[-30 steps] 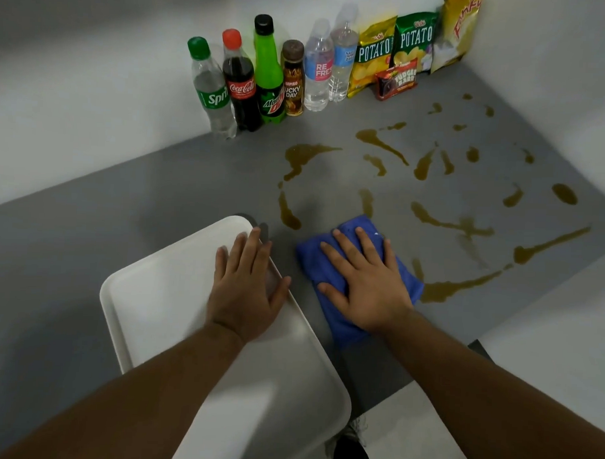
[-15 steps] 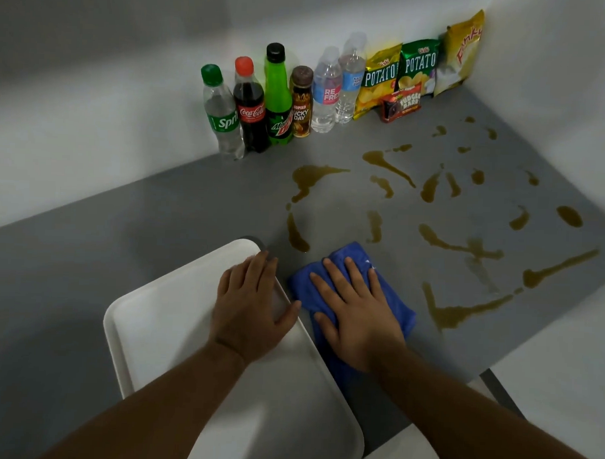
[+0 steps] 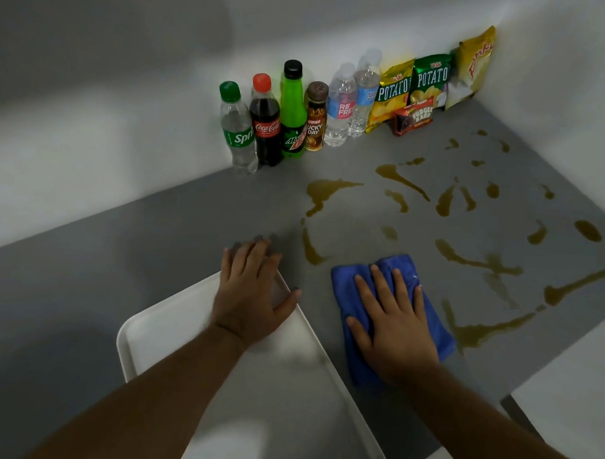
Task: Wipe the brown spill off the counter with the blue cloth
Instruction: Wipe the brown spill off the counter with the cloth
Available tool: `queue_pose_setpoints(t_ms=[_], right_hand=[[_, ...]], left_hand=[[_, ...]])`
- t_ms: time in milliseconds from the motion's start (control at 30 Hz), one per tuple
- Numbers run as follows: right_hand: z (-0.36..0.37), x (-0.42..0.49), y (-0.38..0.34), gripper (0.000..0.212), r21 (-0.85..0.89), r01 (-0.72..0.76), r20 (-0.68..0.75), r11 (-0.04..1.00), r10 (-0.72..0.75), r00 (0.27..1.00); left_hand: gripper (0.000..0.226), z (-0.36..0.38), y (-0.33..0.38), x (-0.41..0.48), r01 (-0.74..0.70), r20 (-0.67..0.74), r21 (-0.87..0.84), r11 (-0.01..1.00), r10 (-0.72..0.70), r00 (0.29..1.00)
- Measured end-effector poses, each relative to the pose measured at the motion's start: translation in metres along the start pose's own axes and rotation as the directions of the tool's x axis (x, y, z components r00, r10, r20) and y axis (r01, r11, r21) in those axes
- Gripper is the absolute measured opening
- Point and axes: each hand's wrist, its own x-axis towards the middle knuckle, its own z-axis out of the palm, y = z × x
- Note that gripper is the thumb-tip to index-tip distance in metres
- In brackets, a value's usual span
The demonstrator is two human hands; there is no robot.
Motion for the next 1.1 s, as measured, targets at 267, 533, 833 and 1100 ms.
queue_pose_setpoints(t_ms=[267,533,833,1100], right_hand=[[-0.011,0.051,-0.029,0.069,0.025,0.156,-0.022,0.987,-0.155,0.988],[-0.011,0.058,0.004,0.076,0.03,-0.015,-0.081,0.999,0.017,0.997],[-0.001,0.031,-0.044,0.064,0.028,0.16,-0.047,0.987,-0.159,0.986],[-0.024,0.102,-0.006,0.07,0.032,0.175,-0.056,0.984,-0.173,0.983]], left_hand=[[0.061,0.005,-0.006,0.009,0.047,0.058,-0.012,0.999,-0.046,0.997],[0.06,0.008,-0.008,0.009,0.058,0.054,-0.026,0.998,-0.056,0.997],[0.062,0.007,-0.009,0.008,0.073,0.057,-0.04,0.997,-0.07,0.996],[0.065,0.003,-0.006,0.007,0.088,0.114,-0.043,0.995,-0.083,0.99]])
